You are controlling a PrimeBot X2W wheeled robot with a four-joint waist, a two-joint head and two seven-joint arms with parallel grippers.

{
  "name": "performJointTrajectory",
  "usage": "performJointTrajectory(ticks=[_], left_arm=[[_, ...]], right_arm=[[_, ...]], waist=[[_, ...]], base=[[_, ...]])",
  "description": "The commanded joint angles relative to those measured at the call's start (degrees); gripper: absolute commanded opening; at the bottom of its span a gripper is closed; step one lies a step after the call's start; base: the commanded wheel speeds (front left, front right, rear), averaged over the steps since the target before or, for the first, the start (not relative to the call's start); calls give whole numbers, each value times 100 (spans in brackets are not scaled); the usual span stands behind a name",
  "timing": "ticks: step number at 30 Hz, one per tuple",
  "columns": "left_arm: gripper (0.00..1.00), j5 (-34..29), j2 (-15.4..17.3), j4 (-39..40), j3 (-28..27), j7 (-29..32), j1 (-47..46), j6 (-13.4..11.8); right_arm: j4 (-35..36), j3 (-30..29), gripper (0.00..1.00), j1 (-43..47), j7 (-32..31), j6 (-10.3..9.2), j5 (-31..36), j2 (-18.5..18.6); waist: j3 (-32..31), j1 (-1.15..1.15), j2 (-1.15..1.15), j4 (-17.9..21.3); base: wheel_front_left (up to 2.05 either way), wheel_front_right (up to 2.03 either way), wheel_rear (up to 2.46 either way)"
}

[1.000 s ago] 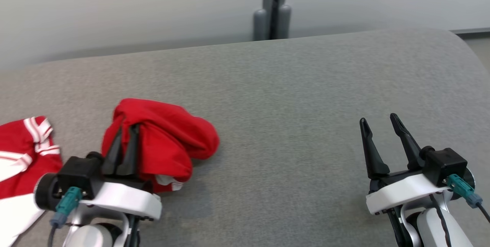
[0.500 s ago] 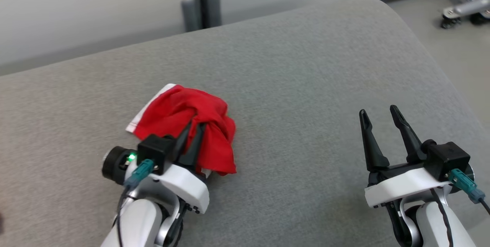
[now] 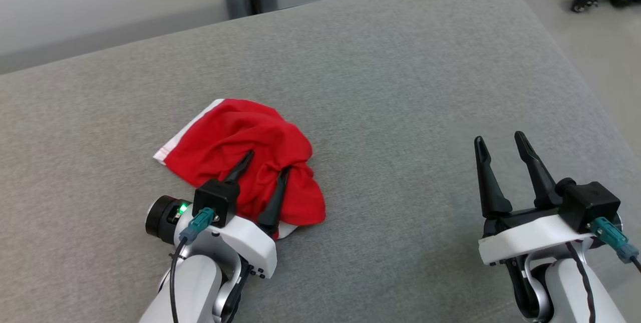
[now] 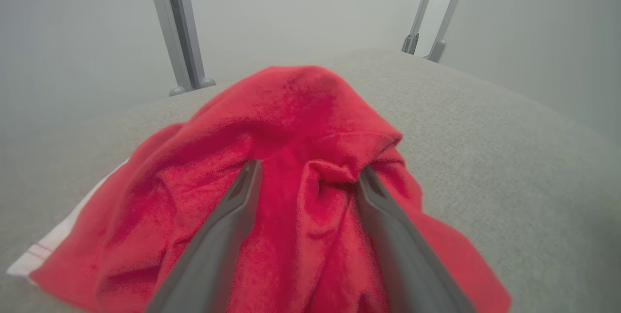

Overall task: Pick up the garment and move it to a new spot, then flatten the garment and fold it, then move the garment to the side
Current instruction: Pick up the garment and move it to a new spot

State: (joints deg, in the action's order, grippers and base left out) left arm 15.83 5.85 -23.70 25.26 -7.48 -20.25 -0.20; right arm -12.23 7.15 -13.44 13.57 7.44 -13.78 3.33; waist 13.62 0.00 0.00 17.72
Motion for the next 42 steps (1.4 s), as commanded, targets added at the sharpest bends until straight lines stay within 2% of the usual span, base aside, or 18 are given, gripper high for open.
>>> performJointTrajectory(ticks=[1,4,9,20,31,42], left_arm=[[100,-31,7,27,-14,-126,-60,-60],[100,49,-11,221,-38,-385,90,-79],[100,180,25,637,-134,-467,373,-169],[100,490,411,1450,-943,-642,876,-631],[100,686,946,1892,-1571,-587,1415,-799],[100,692,1100,2411,-1561,-268,2141,-995]], right_arm=[[-22,-19,100,-21,39,10,4,9],[-36,-50,100,-39,49,9,62,36],[-54,-81,100,-9,18,9,95,79],[10,-206,100,184,-101,9,170,139],[121,-231,100,442,-286,9,207,253],[213,-220,100,745,-435,9,224,297]], waist=[[-34,0,0,-112],[-133,0,0,-365],[-318,0,0,-686],[-603,0,0,-1231],[-911,0,0,-1462],[-1226,0,0,-1496]], base=[[0,0,0],[0,0,0],[0,0,0],[0,0,0],[0,0,0],[0,0,0]])
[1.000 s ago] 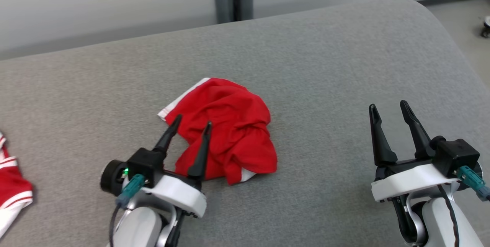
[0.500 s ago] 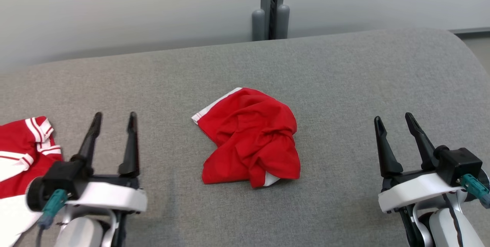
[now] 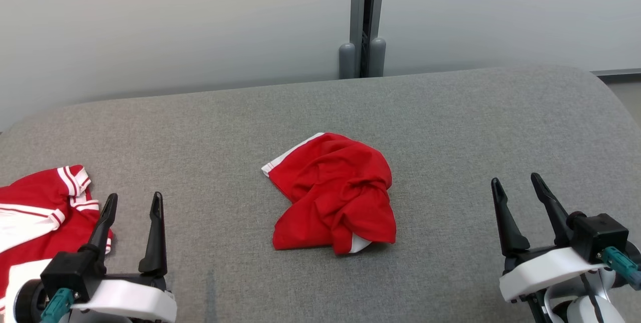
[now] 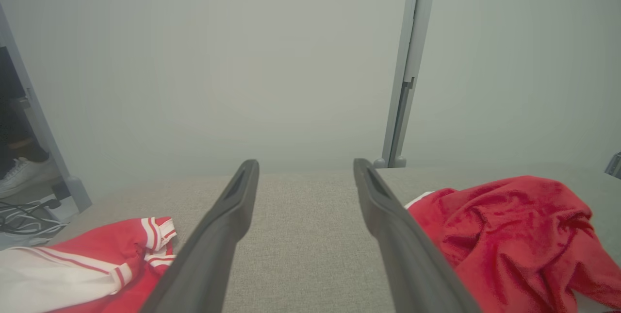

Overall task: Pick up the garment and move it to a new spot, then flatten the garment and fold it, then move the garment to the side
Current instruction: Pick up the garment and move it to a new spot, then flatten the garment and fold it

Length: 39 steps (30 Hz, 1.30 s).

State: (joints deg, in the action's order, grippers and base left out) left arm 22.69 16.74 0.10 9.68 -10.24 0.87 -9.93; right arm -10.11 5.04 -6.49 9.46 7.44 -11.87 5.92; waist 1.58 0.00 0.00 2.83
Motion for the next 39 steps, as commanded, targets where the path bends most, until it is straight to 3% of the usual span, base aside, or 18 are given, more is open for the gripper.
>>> performJointTrajectory(ticks=[1,15,39], left_arm=[[100,5,17,79,-1,31,97,-50],[100,56,11,393,103,263,558,-212],[100,99,14,385,189,357,535,-321]], right_arm=[[15,-12,100,93,-31,9,37,34],[187,-202,100,573,-179,9,13,-118],[272,-173,100,595,-239,9,44,-186]], waist=[[-50,0,0,-13],[-249,0,0,-86],[-187,0,0,-126]], base=[[0,0,0],[0,0,0],[0,0,0]])
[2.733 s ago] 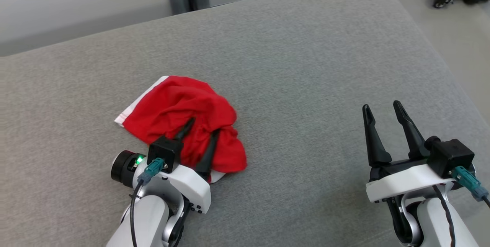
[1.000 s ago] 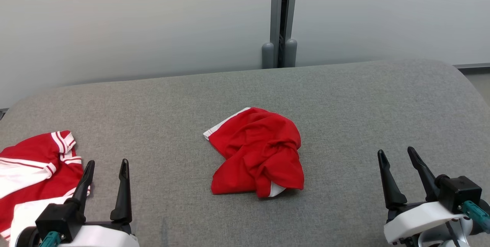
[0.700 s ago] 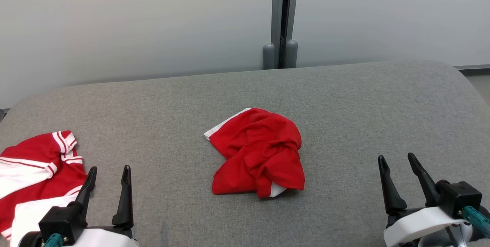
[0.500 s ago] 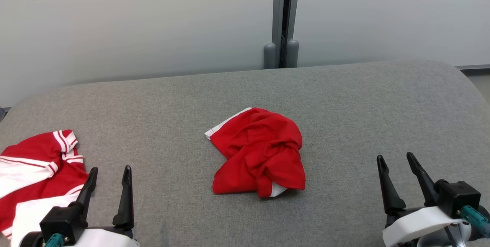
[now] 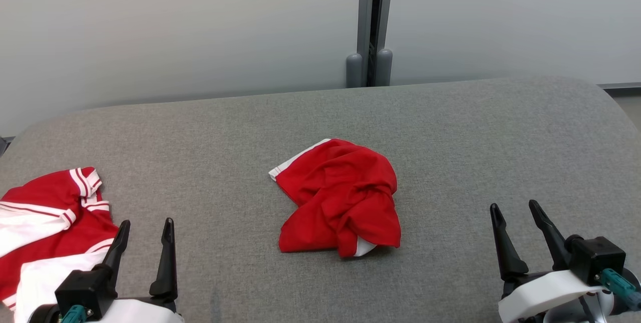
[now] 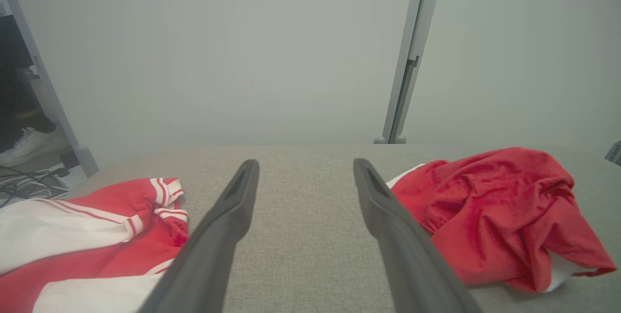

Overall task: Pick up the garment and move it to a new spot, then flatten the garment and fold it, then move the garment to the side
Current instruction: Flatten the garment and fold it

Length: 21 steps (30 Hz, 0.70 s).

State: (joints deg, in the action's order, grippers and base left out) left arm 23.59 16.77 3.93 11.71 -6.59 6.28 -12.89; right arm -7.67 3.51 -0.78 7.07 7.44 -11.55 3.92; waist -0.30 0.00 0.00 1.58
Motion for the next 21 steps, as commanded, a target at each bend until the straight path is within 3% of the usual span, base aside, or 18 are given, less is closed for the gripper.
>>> performJointTrajectory(ticks=[1,8,21], left_arm=[[100,-3,17,-1,-9,-3,-11,-19],[100,8,23,7,21,-8,-77,-33],[100,-25,-124,-202,212,-153,-657,90]], right_arm=[[29,-22,100,24,-1,9,14,13],[45,206,100,-68,-83,9,44,111],[-407,2226,100,-671,-266,5,-39,645]], waist=[[4,0,0,-6],[73,0,0,-52],[778,0,0,-457]], base=[[0,0,0],[0,0,0],[0,0,0]])
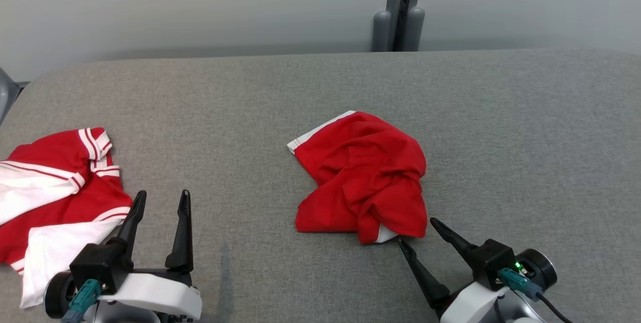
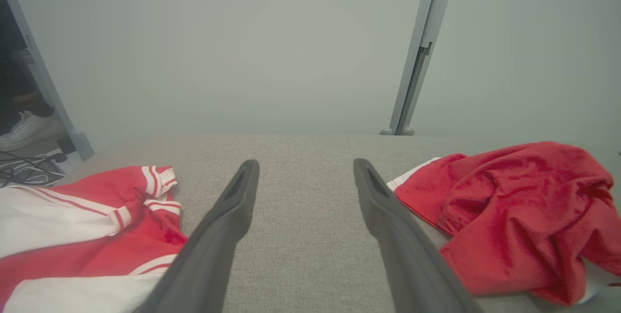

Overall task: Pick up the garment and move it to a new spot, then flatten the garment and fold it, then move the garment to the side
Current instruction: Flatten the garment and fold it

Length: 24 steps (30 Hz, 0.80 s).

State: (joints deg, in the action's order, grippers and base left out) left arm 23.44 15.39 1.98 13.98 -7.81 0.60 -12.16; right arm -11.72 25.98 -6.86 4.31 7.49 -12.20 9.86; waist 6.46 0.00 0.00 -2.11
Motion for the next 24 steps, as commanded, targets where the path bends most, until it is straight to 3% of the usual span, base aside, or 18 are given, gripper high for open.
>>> performJointTrajectory(ticks=[1,4,5,6,8,15,24], left_arm=[[100,-13,-5,-37,10,-45,-147,37],[100,-3,-53,-134,48,-93,-290,71],[100,13,-66,-177,58,-107,-336,94],[100,17,-75,-219,64,-129,-374,101],[100,31,-96,-296,79,-168,-421,114],[100,92,-122,-494,60,-290,-487,150],[100,120,-92,-554,26,-336,-434,100]], right_arm=[[-76,61,100,-143,18,1,61,94],[-339,191,100,-368,60,1,156,203],[-420,209,95,-439,75,1,137,223],[-495,238,36,-505,96,1,120,223],[-625,316,0,-633,86,1,101,266],[-490,603,0,-946,39,1,-183,423],[884,892,0,-1165,-569,1,-970,768]], waist=[[150,0,0,-121],[272,0,0,-192],[297,0,0,-209],[311,0,0,-220],[335,0,0,-230],[322,0,0,-129],[261,0,0,80]], base=[[0,0,0],[0,0,0],[0,0,0],[0,0,0],[0,0,0],[0,0,0],[0,0,0]])
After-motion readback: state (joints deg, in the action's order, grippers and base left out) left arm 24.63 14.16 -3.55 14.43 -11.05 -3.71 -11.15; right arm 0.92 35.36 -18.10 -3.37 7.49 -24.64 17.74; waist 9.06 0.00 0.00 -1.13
